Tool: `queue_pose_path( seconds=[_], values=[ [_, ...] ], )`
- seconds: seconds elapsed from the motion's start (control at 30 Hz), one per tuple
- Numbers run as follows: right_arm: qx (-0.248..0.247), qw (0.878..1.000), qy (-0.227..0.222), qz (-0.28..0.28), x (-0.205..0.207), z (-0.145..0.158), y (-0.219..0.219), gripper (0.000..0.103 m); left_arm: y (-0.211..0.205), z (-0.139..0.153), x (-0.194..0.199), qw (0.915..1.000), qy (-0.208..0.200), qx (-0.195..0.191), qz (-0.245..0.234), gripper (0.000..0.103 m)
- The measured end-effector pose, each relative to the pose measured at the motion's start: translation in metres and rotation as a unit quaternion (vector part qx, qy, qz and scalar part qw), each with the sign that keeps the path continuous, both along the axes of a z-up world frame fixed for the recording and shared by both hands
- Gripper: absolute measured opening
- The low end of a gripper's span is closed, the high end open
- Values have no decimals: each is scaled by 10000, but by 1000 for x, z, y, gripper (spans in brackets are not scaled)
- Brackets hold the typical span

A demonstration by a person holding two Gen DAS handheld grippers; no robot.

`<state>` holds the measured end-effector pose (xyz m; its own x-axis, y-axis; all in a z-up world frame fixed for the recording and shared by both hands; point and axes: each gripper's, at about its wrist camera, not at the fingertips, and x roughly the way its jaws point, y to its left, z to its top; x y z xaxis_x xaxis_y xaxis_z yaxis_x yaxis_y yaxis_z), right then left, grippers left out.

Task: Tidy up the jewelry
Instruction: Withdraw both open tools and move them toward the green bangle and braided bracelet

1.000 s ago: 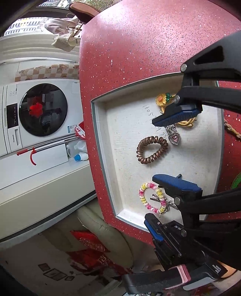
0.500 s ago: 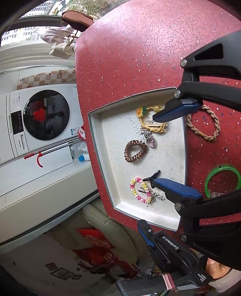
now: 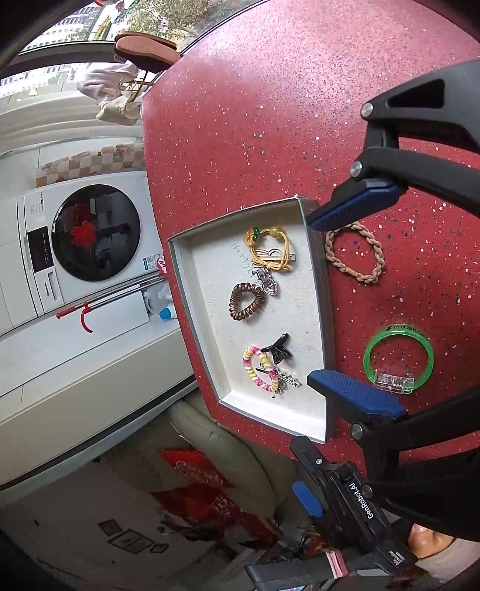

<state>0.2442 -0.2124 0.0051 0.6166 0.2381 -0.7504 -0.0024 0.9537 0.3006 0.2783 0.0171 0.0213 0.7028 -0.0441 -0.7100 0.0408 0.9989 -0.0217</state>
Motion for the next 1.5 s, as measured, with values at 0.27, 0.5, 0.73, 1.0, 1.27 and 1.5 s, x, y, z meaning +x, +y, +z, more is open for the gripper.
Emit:
queue_pose_path(
  seconds=[0.27, 0.5, 0.73, 1.0, 1.27, 1.5],
  values=[
    [-80, 9996, -252, -94, -33, 1, 0, 103, 1, -8, -35, 9999, 150, -34, -47, 103],
    [178, 9991, -311, -221, -52, 1, -9, 103, -4, -18, -53, 9988, 368, -190, -246, 103],
    [297, 9994, -183, -53, -60, 0, -8, 103, -14, -33, -67, 9966, 671, -167, -451, 103],
    [-6, 9998, 185, 113, -65, -10, -12, 103, -17, -50, -74, 9959, 865, 127, -225, 103],
    [-228, 9980, 581, 110, -62, -30, -21, 103, -18, -63, -65, 9945, 1042, 97, -95, 103],
    [-318, 9959, 841, 24, -54, -45, -28, 103, -28, -72, -58, 9922, 1211, -10, -291, 103]
  ],
)
